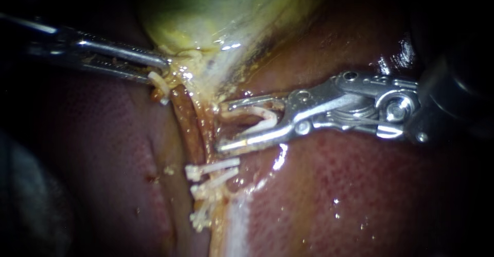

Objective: Clipping third clip right tube

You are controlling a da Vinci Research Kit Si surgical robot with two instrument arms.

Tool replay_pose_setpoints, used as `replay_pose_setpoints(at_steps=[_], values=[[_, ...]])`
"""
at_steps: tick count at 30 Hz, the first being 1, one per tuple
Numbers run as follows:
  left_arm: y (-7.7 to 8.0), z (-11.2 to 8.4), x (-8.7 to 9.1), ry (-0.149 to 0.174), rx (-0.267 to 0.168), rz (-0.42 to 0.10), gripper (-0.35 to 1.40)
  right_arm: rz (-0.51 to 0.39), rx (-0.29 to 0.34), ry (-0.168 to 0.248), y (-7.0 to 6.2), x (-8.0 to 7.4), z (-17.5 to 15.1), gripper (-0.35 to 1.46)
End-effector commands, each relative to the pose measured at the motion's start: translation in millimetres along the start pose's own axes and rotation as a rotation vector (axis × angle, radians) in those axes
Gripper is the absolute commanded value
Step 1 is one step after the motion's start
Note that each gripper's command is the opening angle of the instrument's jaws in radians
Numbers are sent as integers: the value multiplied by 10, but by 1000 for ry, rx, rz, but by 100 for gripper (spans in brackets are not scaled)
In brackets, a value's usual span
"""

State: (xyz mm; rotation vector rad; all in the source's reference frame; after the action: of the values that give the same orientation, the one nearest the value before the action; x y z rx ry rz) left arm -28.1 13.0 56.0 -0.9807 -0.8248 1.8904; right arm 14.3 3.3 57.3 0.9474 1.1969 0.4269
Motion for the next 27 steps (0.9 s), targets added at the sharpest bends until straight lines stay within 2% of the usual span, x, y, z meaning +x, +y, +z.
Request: replay_pose_setpoints(at_steps=[1, 9, 23, 27], values=[[0, 0, 0, 0, 0, 0, -35, -1, 5, 6, -1, 0, -2, 45], [0, 0, 0, 0, 0, 0, -35, 2, 20, 14, -10, 6, -7, 45], [0, 0, -1, 0, 0, 0, -35, 9, 31, 7, -13, 2, -8, 44], [0, 0, -1, 0, 0, 0, -35, 17, 48, -4, -19, 0, -8, 44]])
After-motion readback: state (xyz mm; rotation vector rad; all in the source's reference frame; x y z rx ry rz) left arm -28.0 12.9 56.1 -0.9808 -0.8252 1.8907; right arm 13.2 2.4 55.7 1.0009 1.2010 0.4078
